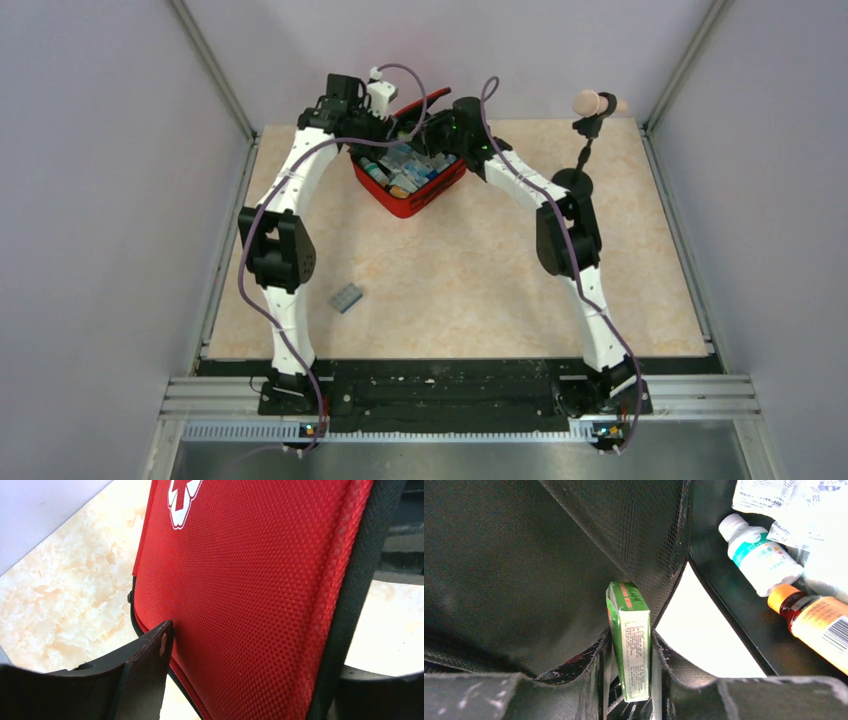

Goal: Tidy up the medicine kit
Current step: Place the medical item at the medicine box.

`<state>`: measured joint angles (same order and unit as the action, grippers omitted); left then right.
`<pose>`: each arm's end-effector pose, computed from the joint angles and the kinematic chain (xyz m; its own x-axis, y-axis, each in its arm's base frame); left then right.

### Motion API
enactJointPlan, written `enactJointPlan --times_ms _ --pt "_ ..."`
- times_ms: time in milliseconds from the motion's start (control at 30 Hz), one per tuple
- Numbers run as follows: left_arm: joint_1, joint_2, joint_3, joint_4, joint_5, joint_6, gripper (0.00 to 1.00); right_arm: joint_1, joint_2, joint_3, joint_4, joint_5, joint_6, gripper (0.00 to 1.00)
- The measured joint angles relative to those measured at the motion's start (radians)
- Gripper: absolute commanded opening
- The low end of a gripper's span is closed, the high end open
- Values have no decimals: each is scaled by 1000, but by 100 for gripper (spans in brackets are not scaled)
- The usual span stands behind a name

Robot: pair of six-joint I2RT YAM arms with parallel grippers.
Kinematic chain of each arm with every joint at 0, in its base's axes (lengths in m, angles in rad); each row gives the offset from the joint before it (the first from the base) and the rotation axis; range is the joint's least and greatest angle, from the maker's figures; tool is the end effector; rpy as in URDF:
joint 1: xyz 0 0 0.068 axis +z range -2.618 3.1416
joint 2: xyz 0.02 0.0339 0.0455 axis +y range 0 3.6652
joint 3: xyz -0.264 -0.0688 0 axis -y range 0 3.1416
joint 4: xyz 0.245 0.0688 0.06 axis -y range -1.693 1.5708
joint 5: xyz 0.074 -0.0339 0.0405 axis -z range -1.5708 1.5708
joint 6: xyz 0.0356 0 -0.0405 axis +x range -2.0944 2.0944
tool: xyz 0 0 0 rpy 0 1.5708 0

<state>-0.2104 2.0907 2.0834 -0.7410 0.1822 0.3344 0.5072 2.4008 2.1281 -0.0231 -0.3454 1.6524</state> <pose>0.4646 -0.1058 0.3267 -0.5185 0.4408 -0.7327 0.5351 0.8357 0.1241 0.4922 0.2873 0.2521 -0.7169 0.6745 0.1763 0.3143 0.0869 0.9453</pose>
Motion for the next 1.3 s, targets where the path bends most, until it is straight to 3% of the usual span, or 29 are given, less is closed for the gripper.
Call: enactJointPlan --times_ms 267,633,767,833,900,1100,1167,1300 --pt "13 0 0 7 37 -19 68 3 0 0 35 -4 -75 19" --pt "14 0 0 8 45 -26 68 13 6 48 42 -1 -115 21" --pt "16 0 0 16 52 -33 67 18 43 108 42 37 -116 35" --pt "18 0 0 18 56 -34 67 21 72 143 40 55 -116 50" --pt "20 0 0 24 61 -34 67 24 100 165 41 66 -116 71" --pt "22 0 0 16 68 -45 67 29 114 163 49 80 -112 82" --pt "23 0 0 16 69 -48 67 29 114 163 53 83 -112 98" --pt "23 0 0 17 75 -57 67 29 104 148 65 89 -112 99"
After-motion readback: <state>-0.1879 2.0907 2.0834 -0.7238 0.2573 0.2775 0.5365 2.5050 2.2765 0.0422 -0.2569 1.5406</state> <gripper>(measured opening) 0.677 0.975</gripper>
